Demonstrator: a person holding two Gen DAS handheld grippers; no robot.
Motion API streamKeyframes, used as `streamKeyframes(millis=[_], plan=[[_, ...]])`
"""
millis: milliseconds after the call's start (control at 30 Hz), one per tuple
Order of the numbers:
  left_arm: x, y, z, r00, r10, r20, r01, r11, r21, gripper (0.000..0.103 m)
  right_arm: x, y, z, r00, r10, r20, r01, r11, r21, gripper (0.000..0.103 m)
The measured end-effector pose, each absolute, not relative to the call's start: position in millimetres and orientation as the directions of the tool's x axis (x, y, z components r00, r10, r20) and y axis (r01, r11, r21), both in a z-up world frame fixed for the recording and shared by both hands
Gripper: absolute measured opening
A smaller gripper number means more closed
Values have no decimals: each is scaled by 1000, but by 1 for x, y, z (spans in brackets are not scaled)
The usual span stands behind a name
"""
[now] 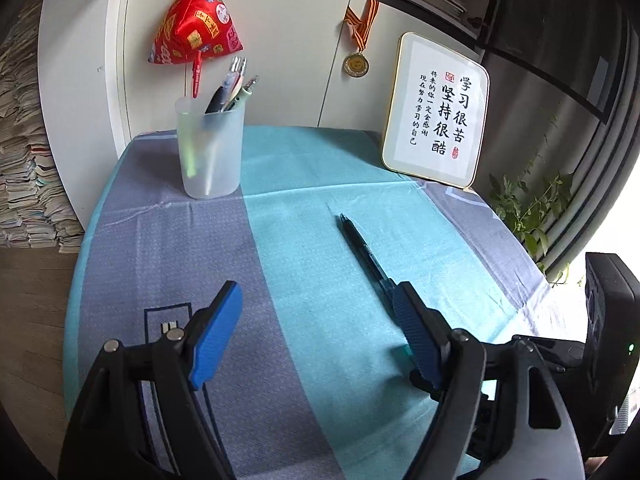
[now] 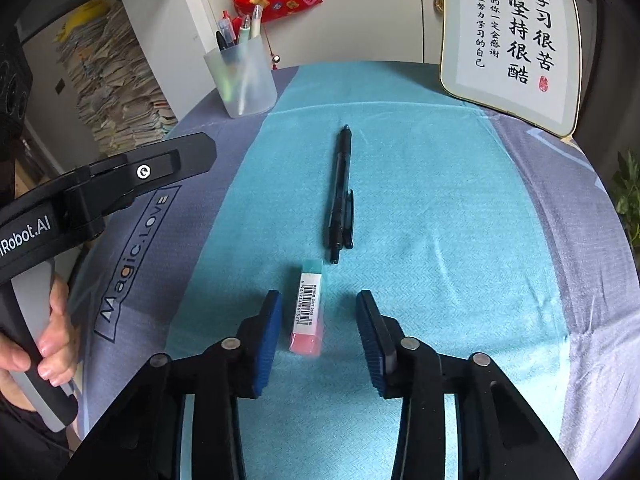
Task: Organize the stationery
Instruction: 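Grasp the pink eraser with the right tool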
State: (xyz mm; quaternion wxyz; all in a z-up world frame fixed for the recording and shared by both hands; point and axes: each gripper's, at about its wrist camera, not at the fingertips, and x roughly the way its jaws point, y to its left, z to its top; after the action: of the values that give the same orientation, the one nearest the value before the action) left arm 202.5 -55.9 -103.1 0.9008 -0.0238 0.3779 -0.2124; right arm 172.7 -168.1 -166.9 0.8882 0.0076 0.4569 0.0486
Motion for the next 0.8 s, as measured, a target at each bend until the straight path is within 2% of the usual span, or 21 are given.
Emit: streamKeyframes(millis=[33,100,300,500,700,800], plan=[[202,-57,-105,617,-405,-675,365,907,-211,77,171,-167,-167,580,87,-810,-79,996,51,28],[203,-61,-109,604,-407,-685,365,906,-216,77,169,-168,-168,572,106,-813,-82,994,72,13],[205,-71,-115,555,-431,-711,370,894,-254,77,156,-174,-162,596,127,-793,-58,992,115,12],[207,-96,-113,558,-405,-724,372,902,-217,77,133,-196,-152,625,117,-772,-5,989,146,12],[221,-130,-133,489,-408,-771,356,900,-251,77,110,-221,-141,652,125,-748,28,982,189,12],[221,-146,-141,504,-370,-780,367,910,-195,77,101,-230,-136,665,121,-737,42,979,199,12]])
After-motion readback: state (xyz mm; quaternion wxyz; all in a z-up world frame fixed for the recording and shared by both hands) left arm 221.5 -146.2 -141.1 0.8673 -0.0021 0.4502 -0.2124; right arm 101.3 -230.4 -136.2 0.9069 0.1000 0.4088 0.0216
